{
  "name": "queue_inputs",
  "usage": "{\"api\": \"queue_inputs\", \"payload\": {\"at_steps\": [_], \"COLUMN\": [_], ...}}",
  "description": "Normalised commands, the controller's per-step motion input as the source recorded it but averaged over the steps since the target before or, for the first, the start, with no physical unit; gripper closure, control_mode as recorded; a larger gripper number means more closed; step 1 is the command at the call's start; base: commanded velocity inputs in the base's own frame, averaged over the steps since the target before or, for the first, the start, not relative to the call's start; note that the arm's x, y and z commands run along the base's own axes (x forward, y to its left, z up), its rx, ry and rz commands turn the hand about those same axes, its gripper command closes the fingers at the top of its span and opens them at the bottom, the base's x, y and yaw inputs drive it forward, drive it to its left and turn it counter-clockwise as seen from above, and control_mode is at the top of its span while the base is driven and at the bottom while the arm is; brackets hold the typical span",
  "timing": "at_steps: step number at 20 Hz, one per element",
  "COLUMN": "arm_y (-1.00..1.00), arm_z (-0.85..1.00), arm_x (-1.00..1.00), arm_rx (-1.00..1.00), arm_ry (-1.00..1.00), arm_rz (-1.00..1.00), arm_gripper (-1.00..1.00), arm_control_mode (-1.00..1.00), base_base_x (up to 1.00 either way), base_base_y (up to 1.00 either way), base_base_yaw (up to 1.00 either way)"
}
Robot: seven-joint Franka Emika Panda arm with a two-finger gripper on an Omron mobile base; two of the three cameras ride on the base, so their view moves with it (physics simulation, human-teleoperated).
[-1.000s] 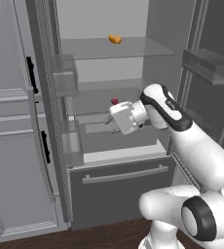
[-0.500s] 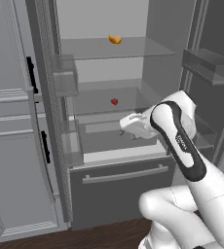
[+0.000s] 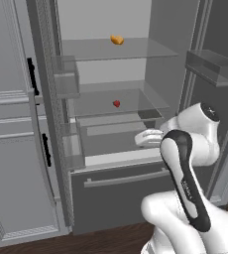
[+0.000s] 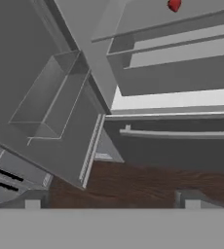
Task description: Take the strawberry from the fridge and place it on top of the pancake, located on the dining counter.
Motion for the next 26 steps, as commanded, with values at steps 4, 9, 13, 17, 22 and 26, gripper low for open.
{"api": "queue_inputs", "payload": {"at_steps": [4, 9, 13, 17, 22, 26], "arm_y": [-0.47, -0.38, -0.13, 0.00, 0.00, 0.00], "arm_z": [0.05, 0.10, -0.04, -0.06, -0.10, -0.03], "arm_x": [-0.33, -0.27, -0.08, 0.00, 0.00, 0.08], "arm_rx": [-0.21, -0.17, -0.13, -0.02, 0.00, 0.00], "arm_ry": [-0.11, -0.07, 0.00, 0.02, 0.06, 0.07], "arm_rz": [-0.22, -0.20, -0.11, 0.00, 0.00, 0.00], "arm_gripper": [-1.00, -1.00, -1.00, -1.00, -1.00, -1.00], "arm_control_mode": [-1.00, -1.00, -1.00, -1.00, -1.00, -1.00], "base_base_x": [0.00, 0.00, 0.00, 0.00, 0.00, 0.00], "base_base_y": [0.00, 0.00, 0.00, 0.00, 0.00, 0.00], "base_base_yaw": [0.00, 0.00, 0.00, 0.00, 0.00, 0.00]}}
